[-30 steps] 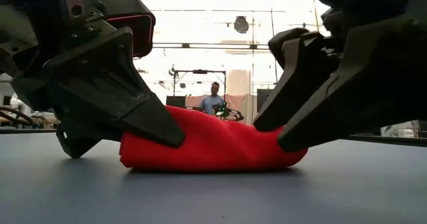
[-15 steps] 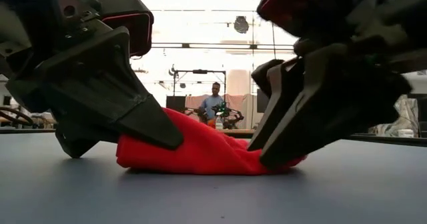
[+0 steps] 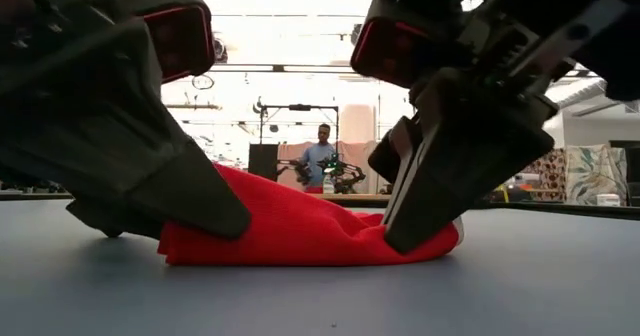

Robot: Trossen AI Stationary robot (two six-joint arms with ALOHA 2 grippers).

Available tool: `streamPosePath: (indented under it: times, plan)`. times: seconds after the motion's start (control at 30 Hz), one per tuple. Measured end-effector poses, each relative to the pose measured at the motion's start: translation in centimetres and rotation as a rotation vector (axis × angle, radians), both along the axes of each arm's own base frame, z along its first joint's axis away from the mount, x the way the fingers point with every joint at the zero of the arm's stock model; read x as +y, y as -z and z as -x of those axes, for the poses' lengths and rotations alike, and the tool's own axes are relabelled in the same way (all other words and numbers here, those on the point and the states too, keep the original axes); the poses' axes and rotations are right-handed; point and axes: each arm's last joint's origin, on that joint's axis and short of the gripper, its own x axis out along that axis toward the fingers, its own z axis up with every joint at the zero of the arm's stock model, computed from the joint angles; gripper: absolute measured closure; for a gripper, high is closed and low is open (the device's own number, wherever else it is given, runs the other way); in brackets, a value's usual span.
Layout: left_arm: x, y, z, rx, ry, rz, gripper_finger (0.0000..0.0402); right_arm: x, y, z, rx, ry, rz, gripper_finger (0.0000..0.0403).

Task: Roll towel
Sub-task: Roll the red towel

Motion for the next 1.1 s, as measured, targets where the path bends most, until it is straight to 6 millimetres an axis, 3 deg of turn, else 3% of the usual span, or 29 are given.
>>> streamPosePath:
  times: [0.2, 0.37, 0.5, 0.7, 0.93, 1.1]
  plan:
    - [-0.2, -0.7, 0.1, -0.001, 0.029, 0.023, 0.0166, -1.0, 0.0, -0.4, 0.074, 0.055, -0.120, 0.0393]
    - [-0.2, -2.7, 0.7, -0.016, 0.108, -0.056, 0.0108, -1.3, 0.1, -0.5, 0.107, 0.080, -0.163, 0.0393]
    - [-0.4, -5.1, 1.4, -0.081, 0.100, -0.146, 0.0101, -1.5, 0.1, -0.5, 0.124, 0.094, -0.181, 0.0393]
    - [-2.4, -6.5, 2.1, -0.259, 0.086, -0.355, 0.0100, -1.8, 0.1, -0.6, 0.151, 0.116, -0.217, 0.0393]
    - [-3.8, -4.4, -0.3, -0.296, 0.162, -0.545, 0.0100, -2.4, 0.2, -0.8, 0.171, 0.138, -0.248, 0.0393]
    - [-4.2, -3.2, -1.9, -0.280, 0.165, -0.577, 0.0100, -2.4, 0.2, -0.8, 0.170, 0.140, -0.247, 0.0393]
